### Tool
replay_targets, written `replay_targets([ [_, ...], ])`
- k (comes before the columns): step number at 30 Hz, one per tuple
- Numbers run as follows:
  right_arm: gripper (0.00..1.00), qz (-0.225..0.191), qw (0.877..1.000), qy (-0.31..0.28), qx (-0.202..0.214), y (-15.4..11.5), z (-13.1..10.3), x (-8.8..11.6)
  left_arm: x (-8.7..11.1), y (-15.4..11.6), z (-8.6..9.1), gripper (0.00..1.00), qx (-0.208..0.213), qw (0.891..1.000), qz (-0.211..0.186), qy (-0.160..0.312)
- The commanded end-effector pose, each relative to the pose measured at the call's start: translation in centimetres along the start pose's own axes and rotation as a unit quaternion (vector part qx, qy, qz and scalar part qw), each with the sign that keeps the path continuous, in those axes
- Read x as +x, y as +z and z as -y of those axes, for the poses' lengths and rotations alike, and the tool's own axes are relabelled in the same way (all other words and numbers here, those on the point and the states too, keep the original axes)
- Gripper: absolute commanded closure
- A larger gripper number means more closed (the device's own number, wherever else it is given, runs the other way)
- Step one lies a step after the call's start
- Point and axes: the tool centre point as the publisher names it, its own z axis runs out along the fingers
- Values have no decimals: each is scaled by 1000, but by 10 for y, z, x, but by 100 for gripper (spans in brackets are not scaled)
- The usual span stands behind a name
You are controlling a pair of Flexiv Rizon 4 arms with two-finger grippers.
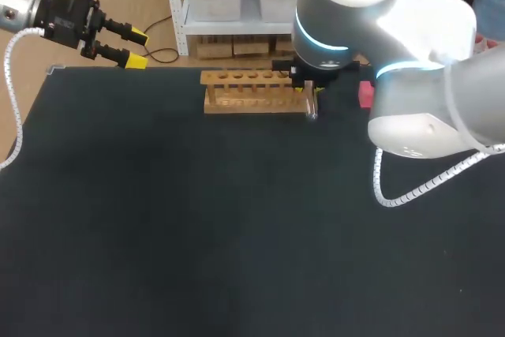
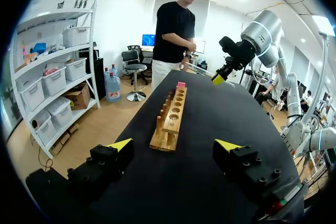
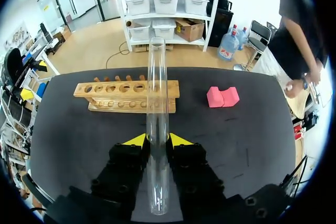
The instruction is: Grasp the test tube, adjust it, and insert it.
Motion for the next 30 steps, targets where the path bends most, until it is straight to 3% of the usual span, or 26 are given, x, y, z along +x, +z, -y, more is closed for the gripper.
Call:
replay_targets([
  [1, 100, 3, 1000, 1, 0, 0, 1, 1, 1, 0, 0, 0, -1, 1000, 0, 1],
  [15, 100, 1, 1000, -1, 0, 3, 0, -1, 1, 0, 0, 0, -1, 1000, 0, 1],
  [30, 100, -23, 999, -24, -16, 37, -12, -5, 1, 0, 0, 0, -1, 1000, 0, 1],
])
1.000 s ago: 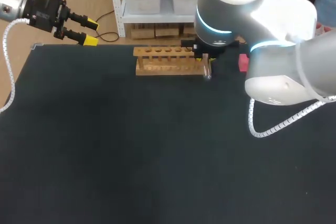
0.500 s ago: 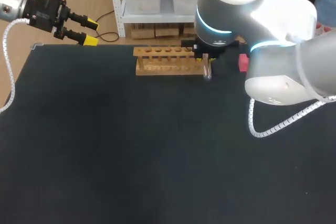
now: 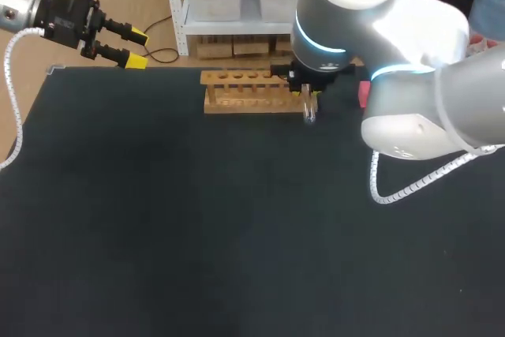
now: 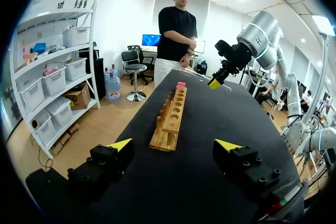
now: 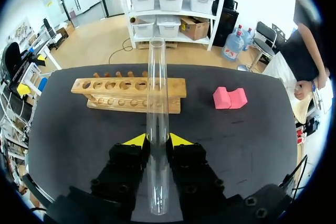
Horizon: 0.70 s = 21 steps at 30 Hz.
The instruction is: Grasp the test tube, adjust it, and insert it.
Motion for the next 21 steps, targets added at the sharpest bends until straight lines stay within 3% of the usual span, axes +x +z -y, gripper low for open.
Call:
replay_targets([
  [1, 100, -11, 1000, -6, -5, 17, -7, -7, 1, 0, 0, 0, -1, 1000, 0, 1],
  [21, 100, -38, 998, -33, -25, 53, -21, -8, 1, 0, 0, 0, -1, 1000, 0, 1],
])
